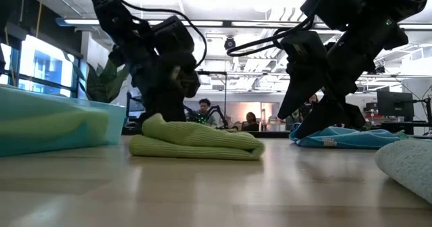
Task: Fold microfiber towels
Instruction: Put the light green microfiber towel into the green bin
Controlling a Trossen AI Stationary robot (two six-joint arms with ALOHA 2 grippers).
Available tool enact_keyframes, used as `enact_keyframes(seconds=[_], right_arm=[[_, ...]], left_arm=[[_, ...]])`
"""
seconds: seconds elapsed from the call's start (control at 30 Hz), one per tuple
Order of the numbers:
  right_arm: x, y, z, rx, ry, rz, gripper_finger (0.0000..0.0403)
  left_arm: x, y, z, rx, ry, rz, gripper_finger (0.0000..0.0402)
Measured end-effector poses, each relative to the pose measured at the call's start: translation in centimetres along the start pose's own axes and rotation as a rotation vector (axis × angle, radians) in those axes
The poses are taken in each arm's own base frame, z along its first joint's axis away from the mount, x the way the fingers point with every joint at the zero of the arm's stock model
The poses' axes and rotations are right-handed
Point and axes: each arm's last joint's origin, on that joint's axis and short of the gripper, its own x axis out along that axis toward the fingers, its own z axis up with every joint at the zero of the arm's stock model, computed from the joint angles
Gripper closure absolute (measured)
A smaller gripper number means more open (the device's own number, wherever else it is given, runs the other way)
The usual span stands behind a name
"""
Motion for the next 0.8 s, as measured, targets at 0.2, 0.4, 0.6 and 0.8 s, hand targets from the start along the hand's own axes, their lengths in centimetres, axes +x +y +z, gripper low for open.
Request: enact_keyframes(seconds=[0.2, 0.4, 0.6, 0.8], right_arm=[[0.0, -0.1, 0.1, -0.034, -0.017, -0.016, 0.0183], [0.0, -0.1, 0.2, -0.142, -0.041, -0.029, 0.0183], [0.0, -0.2, 0.2, -0.158, -0.042, -0.033, 0.0183], [0.0, -0.2, 0.2, -0.158, -0.042, -0.032, 0.0183]], left_arm=[[-1.1, -1.6, -0.1, -0.012, 0.021, -0.110, 0.0400], [-3.8, -3.1, -0.5, -0.022, 0.031, -0.132, 0.0401], [-8.2, -3.8, -2.0, -0.068, 0.078, -0.065, 0.0401], [-13.6, -4.4, -4.6, -0.127, 0.133, -0.036, 0.0401]])
